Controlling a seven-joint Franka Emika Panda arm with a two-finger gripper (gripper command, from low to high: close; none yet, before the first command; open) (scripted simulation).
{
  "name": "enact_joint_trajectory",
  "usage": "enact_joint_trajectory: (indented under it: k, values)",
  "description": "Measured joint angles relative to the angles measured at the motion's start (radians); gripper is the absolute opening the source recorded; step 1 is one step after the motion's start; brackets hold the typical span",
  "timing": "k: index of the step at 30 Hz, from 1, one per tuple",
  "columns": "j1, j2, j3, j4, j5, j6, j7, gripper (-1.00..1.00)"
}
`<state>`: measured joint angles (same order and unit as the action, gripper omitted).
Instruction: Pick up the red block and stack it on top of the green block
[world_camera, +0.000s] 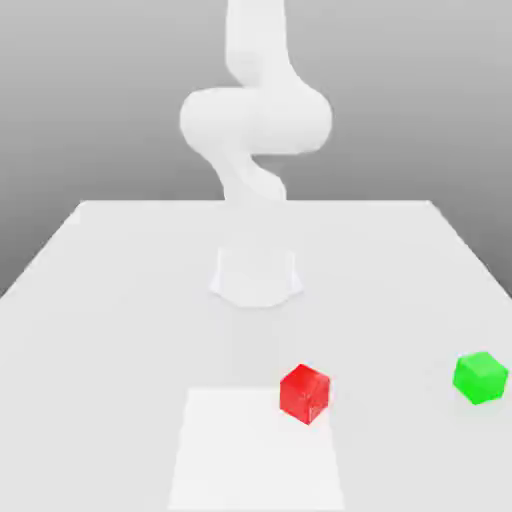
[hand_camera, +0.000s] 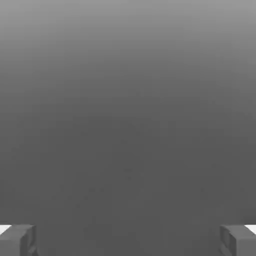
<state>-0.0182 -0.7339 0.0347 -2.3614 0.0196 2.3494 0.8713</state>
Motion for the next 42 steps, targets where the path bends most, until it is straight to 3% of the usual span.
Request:
enact_joint_trajectory:
  k: [16, 20, 24, 25, 32, 38, 42]
  values:
    - [-0.068, 0.548, 0.247, -0.473, 0.069, 0.397, 0.641, 0.00]
    - [-0.080, 0.752, 0.246, -0.515, -0.050, 0.552, 0.821, 0.00]
    - [0.018, 0.904, 0.109, -0.496, -0.220, 0.674, 0.950, 0.00]
    - [0.044, 0.928, 0.079, -0.492, -0.234, 0.695, 0.960, -1.00]
    - [0.048, 0.928, 0.075, -0.492, -0.235, 0.697, 0.962, -1.00]
    - [0.029, 0.733, 0.156, -0.523, -0.024, 0.536, 0.810, -1.00]
    - [0.136, 0.680, 0.206, -0.478, 0.007, 0.437, 0.834, -1.00]
